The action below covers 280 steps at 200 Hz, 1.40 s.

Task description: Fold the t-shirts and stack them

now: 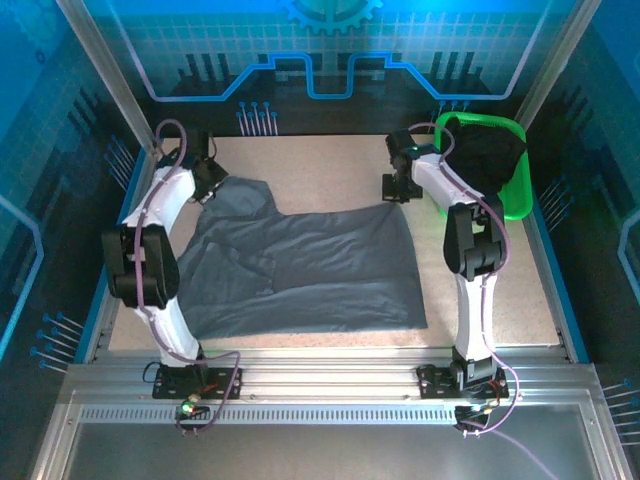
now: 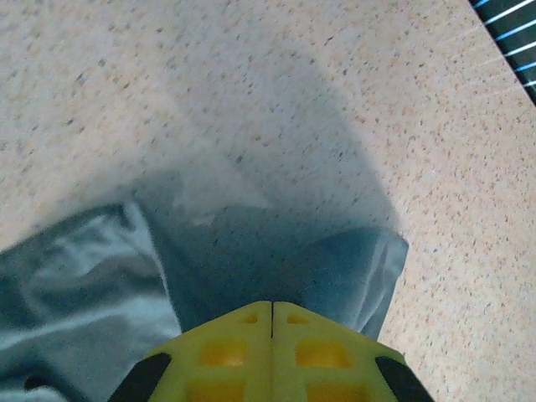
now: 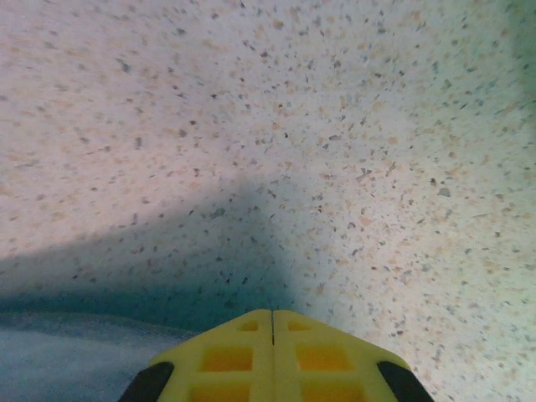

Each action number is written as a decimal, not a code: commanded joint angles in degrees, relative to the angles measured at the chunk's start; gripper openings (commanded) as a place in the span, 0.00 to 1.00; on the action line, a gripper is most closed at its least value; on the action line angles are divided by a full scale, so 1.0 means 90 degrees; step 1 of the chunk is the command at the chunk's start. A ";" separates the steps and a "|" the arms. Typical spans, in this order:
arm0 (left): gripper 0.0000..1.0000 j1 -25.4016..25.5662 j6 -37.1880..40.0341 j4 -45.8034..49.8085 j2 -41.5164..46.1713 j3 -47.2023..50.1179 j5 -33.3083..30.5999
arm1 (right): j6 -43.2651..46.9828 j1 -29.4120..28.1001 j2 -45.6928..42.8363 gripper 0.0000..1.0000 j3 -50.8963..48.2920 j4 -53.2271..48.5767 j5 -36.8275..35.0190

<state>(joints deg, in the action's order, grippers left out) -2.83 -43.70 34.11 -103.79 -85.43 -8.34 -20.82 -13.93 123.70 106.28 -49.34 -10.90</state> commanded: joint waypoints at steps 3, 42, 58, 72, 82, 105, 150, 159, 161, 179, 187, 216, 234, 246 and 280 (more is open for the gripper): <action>0.00 0.0004 -0.0233 -0.0221 0.1060 0.0943 0.0095 | 0.0192 -0.0116 -0.0587 0.00 -0.0438 0.0194 0.0001; 0.00 0.0012 -0.0369 0.0235 0.2800 0.2336 -0.0175 | 0.0001 -0.0227 -0.1476 0.00 -0.1756 0.0568 -0.0157; 0.00 0.0011 -0.0555 0.0620 0.3562 0.2827 -0.0511 | 0.0026 -0.0305 -0.1853 0.00 -0.2395 0.0850 -0.0129; 0.00 0.0012 -0.0776 0.0960 0.4193 0.3259 -0.0703 | 0.0031 -0.0387 -0.2198 0.00 -0.2947 0.1114 -0.0100; 0.00 0.0022 -0.0923 0.1229 0.4608 0.3539 -0.0830 | 0.0023 -0.0443 -0.2421 0.00 -0.3304 0.1291 -0.0108; 0.00 0.0022 -0.1194 0.1840 0.5539 0.4030 -0.1003 | 0.0011 -0.0620 -0.2837 0.00 -0.3975 0.1559 -0.0183; 0.00 0.0022 -0.1380 0.2829 0.6627 0.4339 -0.1366 | -0.0278 -0.0790 -0.3232 0.00 -0.4721 0.1515 -0.0445; 0.00 0.0022 -0.1351 0.2911 0.6704 0.4356 -0.1396 | -0.0318 -0.0791 -0.3301 0.00 -0.4824 0.1502 -0.0447; 0.00 0.0022 -0.1344 0.2929 0.6714 0.4363 -0.1397 | -0.0327 -0.0802 -0.3311 0.00 -0.4838 0.1492 -0.0449; 0.00 0.0024 -0.1316 0.3020 0.6713 0.4401 -0.1338 | -0.0390 -0.0805 -0.3368 0.00 -0.4928 0.1333 -0.0577; 0.00 0.0021 -0.1321 0.3036 0.6701 0.4446 -0.1286 | -0.0402 -0.0805 -0.3383 0.00 -0.4962 0.1264 -0.0610; 0.00 0.0022 -0.1338 0.3070 0.6676 0.4636 -0.1310 | -0.0441 -0.0814 -0.3506 0.00 -0.5104 0.1085 -0.0659; 0.00 0.0019 -0.1280 0.3027 0.6597 0.4710 -0.1333 | -0.0475 -0.0852 -0.3710 0.00 -0.5257 0.1011 -0.0729; 0.00 0.0022 -0.1237 0.3031 0.6552 0.4692 -0.1390 | -0.0497 -0.0877 -0.3850 0.00 -0.5369 0.0977 -0.0802; 0.00 0.0022 -0.1105 0.3267 0.6544 0.4554 -0.1750 | -0.0500 -0.0899 -0.4027 0.00 -0.5601 0.0873 -0.0918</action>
<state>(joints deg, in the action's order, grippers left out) -2.83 -55.11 60.16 -44.99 -43.72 -20.14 -24.40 -21.39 89.03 57.47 -39.09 -16.97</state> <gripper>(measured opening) 0.053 0.061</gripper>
